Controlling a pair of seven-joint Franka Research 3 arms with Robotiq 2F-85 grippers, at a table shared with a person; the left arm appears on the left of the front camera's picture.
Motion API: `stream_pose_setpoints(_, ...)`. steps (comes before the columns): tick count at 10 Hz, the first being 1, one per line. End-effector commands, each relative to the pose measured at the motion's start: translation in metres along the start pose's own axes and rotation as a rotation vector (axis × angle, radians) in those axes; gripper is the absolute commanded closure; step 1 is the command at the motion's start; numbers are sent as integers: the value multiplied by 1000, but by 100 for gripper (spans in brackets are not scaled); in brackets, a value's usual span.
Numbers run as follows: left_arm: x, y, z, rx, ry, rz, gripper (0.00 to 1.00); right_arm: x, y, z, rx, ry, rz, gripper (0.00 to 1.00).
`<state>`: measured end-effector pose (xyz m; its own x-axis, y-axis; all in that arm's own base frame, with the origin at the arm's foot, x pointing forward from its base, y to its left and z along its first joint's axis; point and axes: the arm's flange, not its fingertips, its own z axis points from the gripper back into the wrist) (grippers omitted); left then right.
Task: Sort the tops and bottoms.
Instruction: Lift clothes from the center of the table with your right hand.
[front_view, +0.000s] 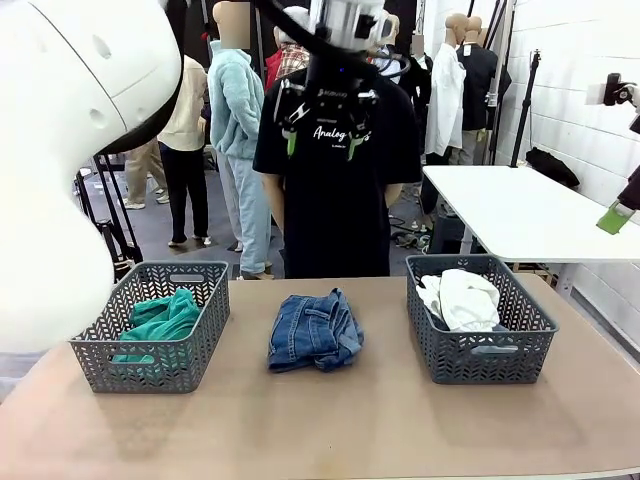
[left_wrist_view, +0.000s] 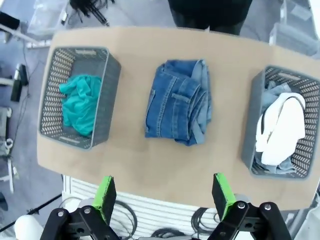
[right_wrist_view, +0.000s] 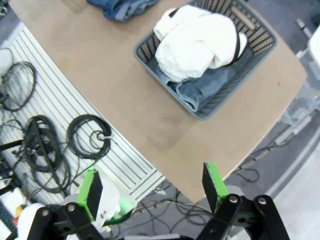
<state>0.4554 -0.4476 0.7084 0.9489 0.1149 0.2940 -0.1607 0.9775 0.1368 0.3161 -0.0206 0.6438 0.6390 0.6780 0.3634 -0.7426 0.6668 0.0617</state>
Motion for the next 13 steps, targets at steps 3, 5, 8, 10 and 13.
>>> stream_pose_setpoints(3,-54,128,-151,-70,167,-16,0,3,-1,0,-11,7,-7,0)
stream_pose_setpoints(5,-72,156,-198,-119,296,-39,0,3,-1,0,-11,7,-7,0)
stream_pose_setpoints(8,-89,167,-220,-148,391,-22,0,3,-1,0,-11,7,-7,0)
stream_pose_setpoints(10,-96,204,-185,-129,349,79,0,3,-1,0,-11,7,-7,0)
stream_pose_setpoints(13,-106,276,-98,-169,139,253,0,3,-1,0,-11,7,-7,0)
